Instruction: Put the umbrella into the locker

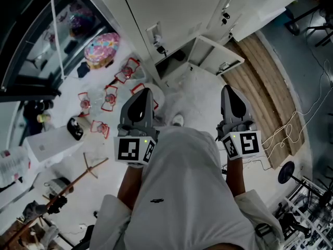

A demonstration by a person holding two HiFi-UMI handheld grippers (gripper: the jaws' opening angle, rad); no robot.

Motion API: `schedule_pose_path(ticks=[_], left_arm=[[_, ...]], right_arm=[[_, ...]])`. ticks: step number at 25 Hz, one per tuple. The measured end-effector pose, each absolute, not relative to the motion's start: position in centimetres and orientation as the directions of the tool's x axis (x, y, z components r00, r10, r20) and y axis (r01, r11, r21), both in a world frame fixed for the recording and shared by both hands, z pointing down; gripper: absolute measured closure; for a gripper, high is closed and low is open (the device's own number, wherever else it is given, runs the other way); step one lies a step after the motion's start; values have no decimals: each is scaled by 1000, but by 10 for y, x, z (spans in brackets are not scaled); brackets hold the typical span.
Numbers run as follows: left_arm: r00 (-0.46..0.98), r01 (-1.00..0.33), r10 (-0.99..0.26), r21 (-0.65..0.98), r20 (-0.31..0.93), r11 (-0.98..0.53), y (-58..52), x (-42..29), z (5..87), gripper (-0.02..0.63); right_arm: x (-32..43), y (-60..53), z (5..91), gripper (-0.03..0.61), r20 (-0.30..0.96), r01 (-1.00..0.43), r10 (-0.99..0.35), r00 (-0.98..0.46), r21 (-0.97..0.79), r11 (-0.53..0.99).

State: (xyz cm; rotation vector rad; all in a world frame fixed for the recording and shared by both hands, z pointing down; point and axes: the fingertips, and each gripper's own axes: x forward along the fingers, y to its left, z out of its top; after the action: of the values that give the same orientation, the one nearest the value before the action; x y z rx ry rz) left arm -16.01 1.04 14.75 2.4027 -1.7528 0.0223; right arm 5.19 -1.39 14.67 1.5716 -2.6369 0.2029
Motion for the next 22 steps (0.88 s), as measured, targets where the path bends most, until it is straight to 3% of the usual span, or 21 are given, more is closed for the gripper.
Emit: schedule_pose_path(ticks=[22], left_arm=[[308, -946, -944, 142, 120, -291, 15, -164, 153, 595]], right_arm=[[43, -10, 149, 577, 135, -871, -860, -491, -78, 485]])
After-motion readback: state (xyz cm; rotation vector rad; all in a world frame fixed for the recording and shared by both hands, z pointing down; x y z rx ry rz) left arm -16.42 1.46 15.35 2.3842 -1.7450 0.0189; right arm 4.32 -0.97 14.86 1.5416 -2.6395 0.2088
